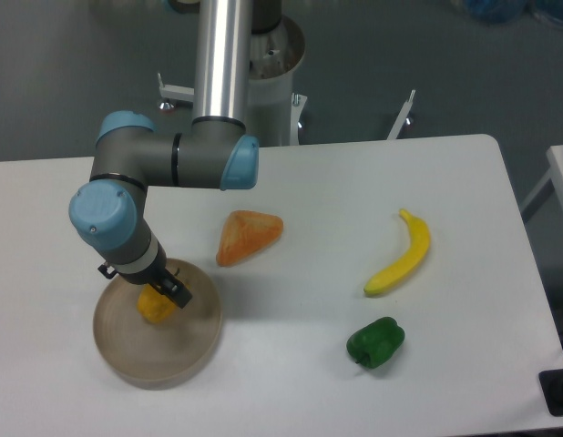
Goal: Place the yellow pepper on the plate
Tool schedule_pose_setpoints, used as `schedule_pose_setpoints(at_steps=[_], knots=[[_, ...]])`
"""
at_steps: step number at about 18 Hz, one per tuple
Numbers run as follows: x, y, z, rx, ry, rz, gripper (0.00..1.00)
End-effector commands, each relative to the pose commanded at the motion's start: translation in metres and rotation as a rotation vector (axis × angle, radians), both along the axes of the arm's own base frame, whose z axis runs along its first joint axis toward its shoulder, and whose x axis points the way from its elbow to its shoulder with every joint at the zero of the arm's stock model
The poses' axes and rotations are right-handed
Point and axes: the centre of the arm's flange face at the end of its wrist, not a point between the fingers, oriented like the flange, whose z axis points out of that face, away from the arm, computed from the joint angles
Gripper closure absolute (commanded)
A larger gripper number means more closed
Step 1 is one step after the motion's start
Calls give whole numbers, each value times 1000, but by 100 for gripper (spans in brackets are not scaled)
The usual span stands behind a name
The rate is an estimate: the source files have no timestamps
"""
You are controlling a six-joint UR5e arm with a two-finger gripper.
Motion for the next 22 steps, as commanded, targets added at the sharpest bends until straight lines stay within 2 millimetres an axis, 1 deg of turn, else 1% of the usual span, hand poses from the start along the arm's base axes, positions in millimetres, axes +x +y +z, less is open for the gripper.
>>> schedule_pose_setpoints(at_steps=[1, 2, 4, 5, 6, 8, 9, 13, 14, 16, 20, 22], knots=[[-6, 0, 4, 7, 2, 6, 0], [-20, -1, 15, 19, 4, 18, 0], [-59, -7, 34, 46, 11, 26, 0], [-82, -11, 47, 63, 18, 22, 0], [-100, -13, 56, 75, 24, 9, 0], [-139, -21, 69, 88, 36, -21, 0], [-159, -27, 73, 91, 41, -36, 0], [-228, -50, 80, 87, 52, -101, 0], [-241, -58, 84, 87, 57, -116, 0], [-264, -69, 82, 79, 58, -140, 0], [-303, -84, 84, 83, 70, -149, 0], [-314, -89, 83, 84, 75, -158, 0]])
